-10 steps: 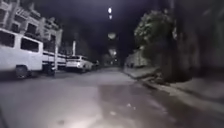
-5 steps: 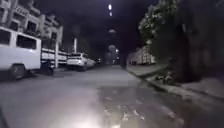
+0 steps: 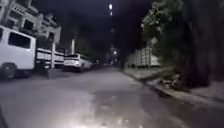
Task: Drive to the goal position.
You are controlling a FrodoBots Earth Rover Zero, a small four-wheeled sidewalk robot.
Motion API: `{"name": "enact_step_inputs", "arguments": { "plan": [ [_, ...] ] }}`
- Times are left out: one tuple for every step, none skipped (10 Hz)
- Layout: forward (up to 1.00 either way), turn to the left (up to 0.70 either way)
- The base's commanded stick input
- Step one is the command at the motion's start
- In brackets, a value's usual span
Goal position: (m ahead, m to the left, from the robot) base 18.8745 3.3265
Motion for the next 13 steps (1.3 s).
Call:
{"name": "enact_step_inputs", "arguments": {
  "plan": [
    [0.7, -0.35],
    [0.7, -0.35],
    [0.7, -0.02],
    [0.7, 0.0],
    [0.7, -0.05],
    [0.7, -0.34],
    [0.7, -0.29],
    [0.7, 0.0],
    [0.7, 0.0],
    [0.7, 0.0],
    [0.7, 0.0],
    [0.7, 0.0],
    [0.7, 0.0]
  ]
}}
